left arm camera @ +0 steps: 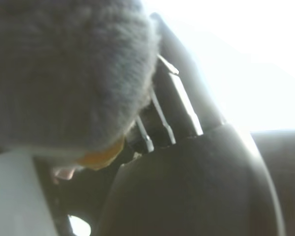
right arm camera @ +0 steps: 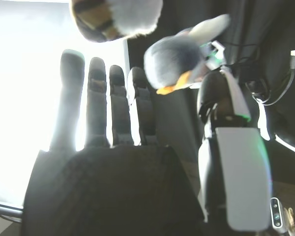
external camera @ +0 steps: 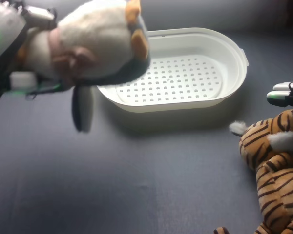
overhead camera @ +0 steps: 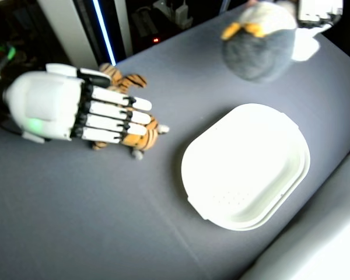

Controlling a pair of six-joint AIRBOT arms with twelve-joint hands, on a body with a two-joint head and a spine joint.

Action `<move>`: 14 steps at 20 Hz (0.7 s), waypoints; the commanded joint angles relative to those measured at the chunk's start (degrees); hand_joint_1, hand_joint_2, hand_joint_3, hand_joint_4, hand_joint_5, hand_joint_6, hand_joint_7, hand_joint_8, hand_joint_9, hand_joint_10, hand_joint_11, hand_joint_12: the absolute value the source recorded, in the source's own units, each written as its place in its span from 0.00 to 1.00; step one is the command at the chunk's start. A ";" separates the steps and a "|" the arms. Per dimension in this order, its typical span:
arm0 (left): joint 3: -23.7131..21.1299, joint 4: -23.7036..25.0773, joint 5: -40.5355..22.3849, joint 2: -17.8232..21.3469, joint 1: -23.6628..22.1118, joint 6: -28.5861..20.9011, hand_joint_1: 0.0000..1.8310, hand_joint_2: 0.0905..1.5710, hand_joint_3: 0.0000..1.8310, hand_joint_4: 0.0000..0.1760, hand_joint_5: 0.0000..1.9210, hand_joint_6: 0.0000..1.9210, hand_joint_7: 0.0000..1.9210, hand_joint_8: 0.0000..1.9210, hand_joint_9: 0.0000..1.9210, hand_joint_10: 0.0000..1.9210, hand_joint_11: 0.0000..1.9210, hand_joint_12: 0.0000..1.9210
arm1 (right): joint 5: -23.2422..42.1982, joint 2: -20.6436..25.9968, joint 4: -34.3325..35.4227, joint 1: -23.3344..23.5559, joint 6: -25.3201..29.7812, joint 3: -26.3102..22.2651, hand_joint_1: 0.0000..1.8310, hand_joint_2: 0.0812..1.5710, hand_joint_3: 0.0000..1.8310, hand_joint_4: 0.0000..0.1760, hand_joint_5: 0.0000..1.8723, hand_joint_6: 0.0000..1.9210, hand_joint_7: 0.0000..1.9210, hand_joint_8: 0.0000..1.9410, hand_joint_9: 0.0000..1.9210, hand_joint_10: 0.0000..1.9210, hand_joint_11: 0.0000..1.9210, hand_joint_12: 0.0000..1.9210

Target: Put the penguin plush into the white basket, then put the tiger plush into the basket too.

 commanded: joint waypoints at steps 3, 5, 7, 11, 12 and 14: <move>4.89 1.33 5.34 -3.75 -8.34 1.55 0.71 0.62 0.00 0.00 0.59 0.35 0.70 0.17 0.61 0.29 0.51 0.60 | 6.71 -0.33 1.85 0.35 0.52 0.55 0.28 0.77 0.00 0.05 0.17 0.00 0.14 0.00 0.15 0.00 0.17 0.07; 6.33 -0.34 10.06 -5.50 -11.51 7.21 0.61 0.61 0.00 0.00 0.46 0.14 0.51 0.13 0.49 0.07 0.26 0.61 | 6.70 -0.80 1.65 0.36 0.91 1.03 0.29 0.77 0.00 0.11 0.17 0.00 0.14 0.00 0.16 0.00 0.18 0.07; 7.87 -2.45 13.06 -7.23 -12.94 11.01 0.50 0.58 0.00 0.43 0.28 0.01 0.33 0.01 0.31 0.00 0.06 0.59 | 6.60 -1.04 1.61 0.47 0.93 1.22 0.30 0.76 0.00 0.22 0.17 0.00 0.14 0.00 0.16 0.00 0.18 0.07; 8.95 -3.59 14.22 -8.27 -12.62 11.13 0.45 0.54 0.00 0.89 0.10 0.00 0.10 0.00 0.09 0.00 0.00 0.33 | 6.61 -1.03 1.55 0.47 1.19 1.25 0.31 0.77 0.00 0.14 0.16 0.00 0.14 0.00 0.17 0.00 0.18 0.07; 8.67 -3.59 13.74 -8.15 -12.27 11.13 0.45 0.53 0.00 0.98 0.07 0.00 0.06 0.00 0.06 0.00 0.00 0.27 | 6.63 -1.01 1.54 0.47 1.31 1.25 0.31 0.77 0.00 0.15 0.16 0.00 0.14 0.00 0.16 0.00 0.18 0.07; 7.89 -3.60 12.54 -7.66 -11.40 11.12 0.45 0.52 0.00 1.00 0.04 0.00 0.04 0.00 0.05 0.00 0.00 0.23 | 7.08 -0.80 1.51 0.48 1.32 1.25 0.33 0.76 0.00 0.16 0.16 0.00 0.14 0.00 0.16 0.00 0.17 0.06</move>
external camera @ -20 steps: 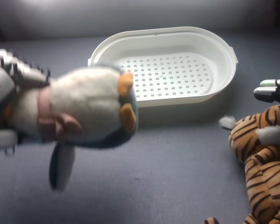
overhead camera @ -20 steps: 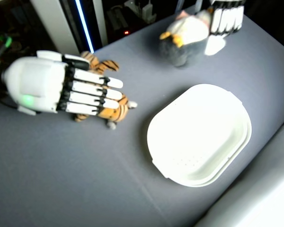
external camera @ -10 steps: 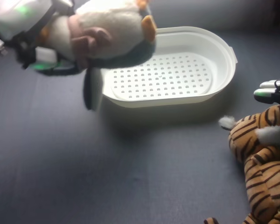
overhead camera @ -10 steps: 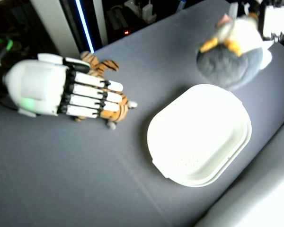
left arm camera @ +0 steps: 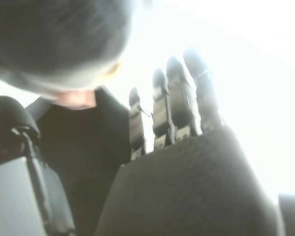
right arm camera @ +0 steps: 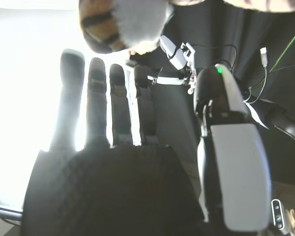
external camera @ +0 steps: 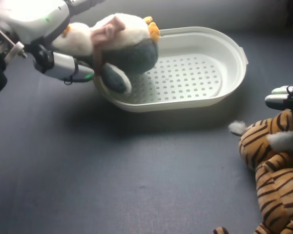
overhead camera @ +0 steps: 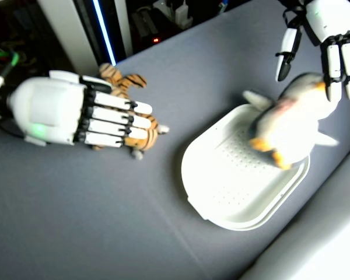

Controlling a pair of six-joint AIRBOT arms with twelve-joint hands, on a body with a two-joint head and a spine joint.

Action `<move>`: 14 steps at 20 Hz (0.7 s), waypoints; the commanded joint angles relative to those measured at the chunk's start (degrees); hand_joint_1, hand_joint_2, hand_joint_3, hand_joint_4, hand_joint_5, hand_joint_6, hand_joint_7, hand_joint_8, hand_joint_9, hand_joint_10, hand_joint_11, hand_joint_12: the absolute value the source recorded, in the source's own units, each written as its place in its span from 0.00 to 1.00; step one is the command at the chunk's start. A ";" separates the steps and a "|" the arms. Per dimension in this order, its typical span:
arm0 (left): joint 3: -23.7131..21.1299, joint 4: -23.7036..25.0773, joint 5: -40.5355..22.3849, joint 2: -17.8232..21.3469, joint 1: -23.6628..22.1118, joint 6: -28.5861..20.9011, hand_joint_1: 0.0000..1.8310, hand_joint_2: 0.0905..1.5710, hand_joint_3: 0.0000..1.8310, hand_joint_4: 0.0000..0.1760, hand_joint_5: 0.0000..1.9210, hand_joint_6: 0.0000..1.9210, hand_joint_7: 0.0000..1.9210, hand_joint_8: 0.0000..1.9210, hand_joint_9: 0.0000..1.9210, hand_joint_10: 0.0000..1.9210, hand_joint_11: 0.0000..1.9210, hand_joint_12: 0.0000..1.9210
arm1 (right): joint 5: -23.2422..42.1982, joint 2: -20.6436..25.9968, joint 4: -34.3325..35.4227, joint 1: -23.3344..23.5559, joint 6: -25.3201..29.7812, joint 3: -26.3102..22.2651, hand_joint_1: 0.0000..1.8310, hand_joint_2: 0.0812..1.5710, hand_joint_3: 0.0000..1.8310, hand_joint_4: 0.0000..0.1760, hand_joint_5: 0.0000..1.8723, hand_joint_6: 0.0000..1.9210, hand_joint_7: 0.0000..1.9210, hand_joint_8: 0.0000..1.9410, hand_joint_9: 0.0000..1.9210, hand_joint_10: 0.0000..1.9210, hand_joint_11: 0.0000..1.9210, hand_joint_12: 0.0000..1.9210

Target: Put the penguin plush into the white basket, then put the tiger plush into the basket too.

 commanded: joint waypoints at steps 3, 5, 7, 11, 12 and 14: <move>-2.91 1.84 -11.55 2.81 2.10 -1.03 0.43 0.53 0.00 1.00 0.04 0.00 0.03 0.00 0.04 0.00 0.00 0.23 | 9.52 1.49 1.84 0.67 0.60 -0.24 0.37 0.74 0.00 0.19 0.17 0.00 0.14 0.00 0.14 0.00 0.15 0.05; -6.35 4.67 -16.84 5.36 4.99 -3.85 0.45 0.54 0.00 1.00 0.05 0.00 0.03 0.00 0.03 0.00 0.00 0.19 | 12.67 3.79 1.79 0.68 -0.89 -2.06 0.37 0.73 0.00 0.30 0.17 0.00 0.13 0.00 0.13 0.00 0.14 0.04; -10.12 7.19 -21.94 8.16 8.10 -5.33 0.41 0.55 0.00 1.00 0.04 0.00 0.02 0.00 0.01 0.00 0.00 0.05 | 15.29 6.03 1.15 0.67 -3.32 -4.36 0.37 0.71 0.00 0.36 0.16 0.00 0.13 0.00 0.11 0.00 0.12 0.03; -16.74 10.52 -31.70 14.21 16.32 -9.91 0.48 0.51 0.00 0.82 0.04 0.00 0.01 0.00 0.00 0.00 0.00 0.06 | 14.82 7.80 -3.98 0.62 -3.40 -6.64 0.44 0.66 0.00 0.67 0.14 0.00 0.10 0.00 0.10 0.00 0.11 0.03; -17.96 10.89 -33.48 15.32 17.93 -10.69 0.47 0.50 0.00 0.72 0.03 0.00 0.00 0.00 0.00 0.00 0.00 0.01 | 13.60 8.04 -5.66 0.62 -3.14 -7.07 0.43 0.67 0.00 0.71 0.14 0.00 0.11 0.00 0.10 0.00 0.10 0.02; -19.94 10.98 -36.14 17.11 20.92 -10.84 0.47 0.51 0.00 0.81 0.03 0.00 0.00 0.00 0.00 0.00 0.00 0.00 | 10.82 8.15 -9.10 0.68 -0.91 -7.22 0.42 0.68 0.00 0.79 0.13 0.00 0.08 0.00 0.09 0.00 0.09 0.02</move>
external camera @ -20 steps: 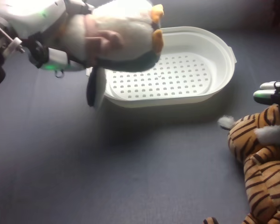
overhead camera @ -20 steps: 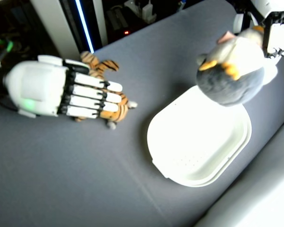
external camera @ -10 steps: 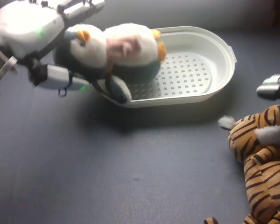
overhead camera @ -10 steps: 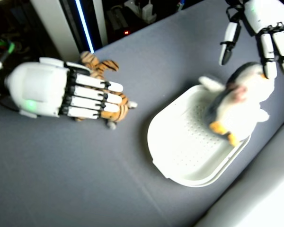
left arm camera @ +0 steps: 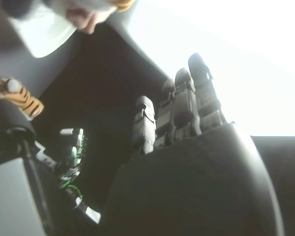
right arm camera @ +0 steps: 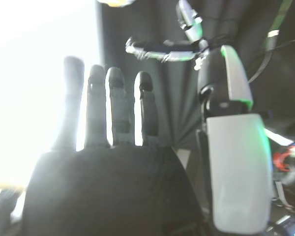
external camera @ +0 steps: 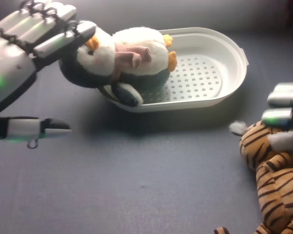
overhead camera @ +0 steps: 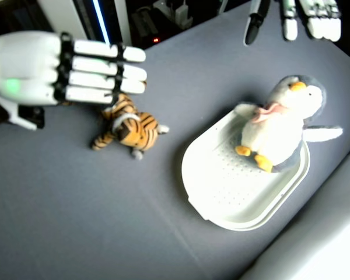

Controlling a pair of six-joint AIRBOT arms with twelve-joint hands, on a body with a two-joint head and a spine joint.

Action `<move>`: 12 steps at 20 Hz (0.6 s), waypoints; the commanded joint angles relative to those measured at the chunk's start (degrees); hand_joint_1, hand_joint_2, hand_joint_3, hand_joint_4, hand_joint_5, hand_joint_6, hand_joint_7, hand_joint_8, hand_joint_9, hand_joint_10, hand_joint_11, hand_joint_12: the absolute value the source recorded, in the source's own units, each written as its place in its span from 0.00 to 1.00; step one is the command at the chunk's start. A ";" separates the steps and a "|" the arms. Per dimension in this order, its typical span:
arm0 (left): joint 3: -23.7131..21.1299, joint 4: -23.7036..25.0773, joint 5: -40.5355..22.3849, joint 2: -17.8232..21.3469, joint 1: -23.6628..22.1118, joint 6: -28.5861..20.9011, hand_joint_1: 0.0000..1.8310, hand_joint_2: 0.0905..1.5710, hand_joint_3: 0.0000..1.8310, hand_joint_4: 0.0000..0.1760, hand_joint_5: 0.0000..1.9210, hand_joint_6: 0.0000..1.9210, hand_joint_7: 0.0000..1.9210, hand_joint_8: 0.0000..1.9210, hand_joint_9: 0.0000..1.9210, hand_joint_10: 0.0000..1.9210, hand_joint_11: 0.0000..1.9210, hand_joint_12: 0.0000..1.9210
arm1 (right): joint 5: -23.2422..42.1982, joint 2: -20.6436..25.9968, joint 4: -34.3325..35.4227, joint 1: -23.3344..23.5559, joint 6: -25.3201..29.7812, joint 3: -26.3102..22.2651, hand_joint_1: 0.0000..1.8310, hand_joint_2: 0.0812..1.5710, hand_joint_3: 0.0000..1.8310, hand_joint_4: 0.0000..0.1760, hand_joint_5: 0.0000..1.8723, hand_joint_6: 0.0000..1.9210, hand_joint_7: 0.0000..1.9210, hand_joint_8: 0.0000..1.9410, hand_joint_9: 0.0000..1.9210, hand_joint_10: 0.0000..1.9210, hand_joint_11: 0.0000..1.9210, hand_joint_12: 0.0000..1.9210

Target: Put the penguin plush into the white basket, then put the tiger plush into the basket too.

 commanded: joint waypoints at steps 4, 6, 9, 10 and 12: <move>-0.83 -0.16 -10.12 1.03 1.48 -1.19 0.49 0.54 0.01 0.79 0.03 0.00 0.00 0.00 0.00 0.00 0.00 0.00 | -1.75 0.36 -2.34 0.80 3.96 0.02 0.44 0.67 0.00 0.89 0.12 0.00 0.07 0.00 0.08 0.00 0.10 0.02; -0.83 -0.17 -10.18 0.93 1.98 -1.57 0.49 0.54 0.01 0.84 0.03 0.00 0.00 0.00 0.00 0.00 0.00 0.00 | -6.76 0.34 -4.85 0.80 5.74 0.44 0.44 0.68 0.00 0.99 0.10 0.00 0.06 0.00 0.09 0.00 0.11 0.02; -0.83 -0.23 -10.18 0.41 2.15 -1.63 0.49 0.54 0.00 0.86 0.03 0.00 0.01 0.00 0.00 0.00 0.00 0.00 | -12.06 -0.52 -6.72 1.02 5.85 1.19 0.45 0.68 0.00 0.83 0.11 0.00 0.08 0.01 0.09 0.00 0.11 0.02; -0.83 -0.28 -10.07 0.30 2.19 -1.64 0.48 0.54 0.00 0.79 0.04 0.01 0.01 0.00 0.00 0.00 0.00 0.00 | -13.25 -1.20 -7.19 1.49 5.85 1.70 0.49 0.67 0.00 0.76 0.12 0.01 0.09 0.01 0.10 0.01 0.12 0.02; -0.80 -0.37 -9.96 0.33 2.27 -1.89 0.46 0.54 0.00 0.80 0.04 0.00 0.02 0.00 0.00 0.00 0.00 0.00 | -17.59 -2.98 -9.61 4.16 5.85 2.92 0.51 0.67 0.00 0.60 0.14 0.01 0.10 0.01 0.11 0.01 0.13 0.02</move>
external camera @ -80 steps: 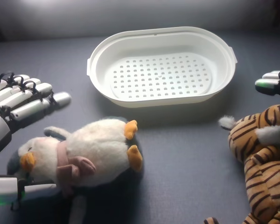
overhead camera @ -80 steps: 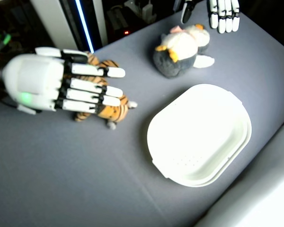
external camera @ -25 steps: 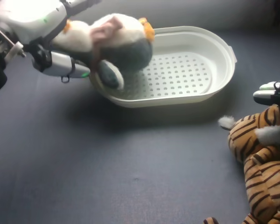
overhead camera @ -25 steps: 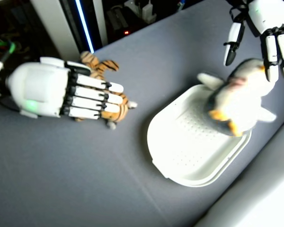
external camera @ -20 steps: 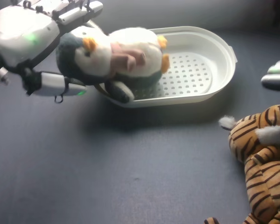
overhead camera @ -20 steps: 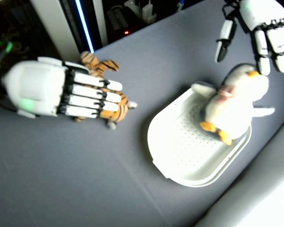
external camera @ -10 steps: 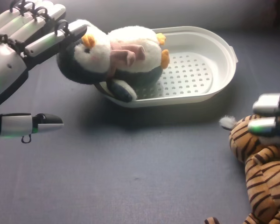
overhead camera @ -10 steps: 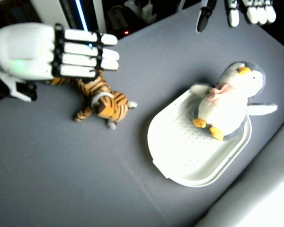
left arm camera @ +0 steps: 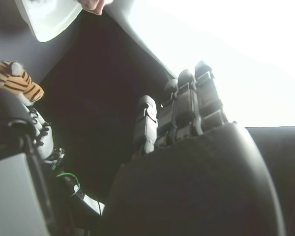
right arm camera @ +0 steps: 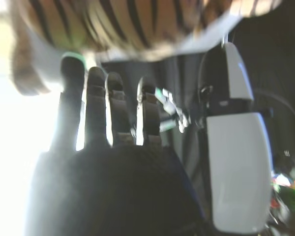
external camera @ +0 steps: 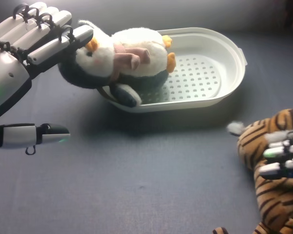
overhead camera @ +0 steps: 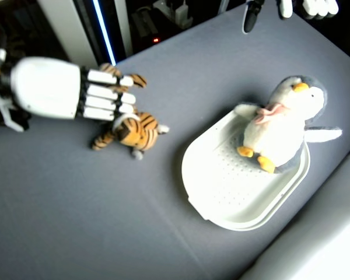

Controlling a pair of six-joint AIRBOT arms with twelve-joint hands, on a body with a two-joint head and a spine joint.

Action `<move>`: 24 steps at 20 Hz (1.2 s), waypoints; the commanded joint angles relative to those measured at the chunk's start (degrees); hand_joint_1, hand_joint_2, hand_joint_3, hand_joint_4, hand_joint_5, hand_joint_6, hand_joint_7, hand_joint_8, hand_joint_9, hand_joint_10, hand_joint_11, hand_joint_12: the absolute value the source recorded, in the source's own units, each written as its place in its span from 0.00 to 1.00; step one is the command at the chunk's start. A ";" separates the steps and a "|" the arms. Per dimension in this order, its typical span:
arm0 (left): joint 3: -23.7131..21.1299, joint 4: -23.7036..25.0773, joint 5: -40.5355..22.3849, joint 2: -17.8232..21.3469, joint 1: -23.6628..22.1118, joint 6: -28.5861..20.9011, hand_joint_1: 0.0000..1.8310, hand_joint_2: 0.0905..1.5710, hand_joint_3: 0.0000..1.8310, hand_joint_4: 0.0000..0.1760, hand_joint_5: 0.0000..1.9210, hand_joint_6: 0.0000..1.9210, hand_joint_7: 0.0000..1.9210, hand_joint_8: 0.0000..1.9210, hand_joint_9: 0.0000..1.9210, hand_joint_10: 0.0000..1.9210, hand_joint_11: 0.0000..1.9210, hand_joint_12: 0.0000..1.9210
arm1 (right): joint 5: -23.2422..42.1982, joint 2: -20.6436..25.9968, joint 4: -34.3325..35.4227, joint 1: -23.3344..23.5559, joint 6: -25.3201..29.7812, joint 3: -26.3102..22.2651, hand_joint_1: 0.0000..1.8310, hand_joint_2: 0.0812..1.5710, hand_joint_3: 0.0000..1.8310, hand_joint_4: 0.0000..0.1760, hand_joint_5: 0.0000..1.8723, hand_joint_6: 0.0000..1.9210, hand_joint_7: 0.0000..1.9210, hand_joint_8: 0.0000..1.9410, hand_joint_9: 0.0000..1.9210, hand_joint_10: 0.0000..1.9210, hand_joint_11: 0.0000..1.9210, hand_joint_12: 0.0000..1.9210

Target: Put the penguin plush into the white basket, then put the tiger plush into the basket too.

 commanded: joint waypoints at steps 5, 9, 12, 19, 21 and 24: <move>0.09 -0.47 -7.50 0.08 -0.08 -0.59 0.43 0.54 0.00 0.73 0.04 0.00 0.02 0.00 0.00 0.00 0.00 0.00 | -4.42 -4.56 -3.40 5.09 0.34 2.89 0.65 0.76 0.00 0.00 0.43 0.50 0.32 0.61 0.42 0.10 0.27 0.49; 0.08 -0.47 -7.91 0.14 0.10 -0.98 0.44 0.55 0.00 0.77 0.04 0.00 0.02 0.00 0.00 0.00 0.00 0.00 | -6.18 -5.59 -2.67 7.28 -1.01 4.44 0.72 0.79 0.00 0.00 0.43 0.68 0.31 0.75 0.33 0.84 0.29 0.78; 0.06 -0.48 -7.99 0.14 0.43 -1.29 0.46 0.55 0.00 0.73 0.05 0.00 0.03 0.00 0.00 0.00 0.00 0.00 | -1.70 -4.65 3.01 7.34 -3.49 4.54 0.74 0.76 0.00 0.00 0.42 0.69 0.37 0.65 0.40 0.77 0.35 0.78; 0.06 -0.82 -8.58 -0.23 1.08 -1.54 0.46 0.54 0.00 0.80 0.06 0.00 0.05 0.01 0.02 0.01 0.01 0.01 | 16.01 -2.65 17.67 10.71 -12.03 3.92 0.67 0.73 0.00 0.00 0.50 0.57 0.43 0.61 0.40 0.53 0.31 0.60; 0.09 -0.93 -8.60 -0.28 1.09 -1.54 0.44 0.54 0.00 0.80 0.06 0.00 0.05 0.00 0.03 0.01 0.03 0.01 | 15.94 -5.21 19.54 15.40 -15.86 5.46 0.74 0.71 0.00 0.00 0.51 0.50 0.43 0.62 0.45 0.66 0.38 0.56; 0.13 -0.96 -8.55 -0.39 1.14 -1.53 0.44 0.54 0.00 0.81 0.06 0.00 0.05 0.00 0.04 0.01 0.04 0.02 | 12.75 -9.49 19.79 21.05 -15.97 9.39 0.74 0.72 0.00 0.00 0.50 0.57 0.42 0.56 0.46 0.64 0.41 0.57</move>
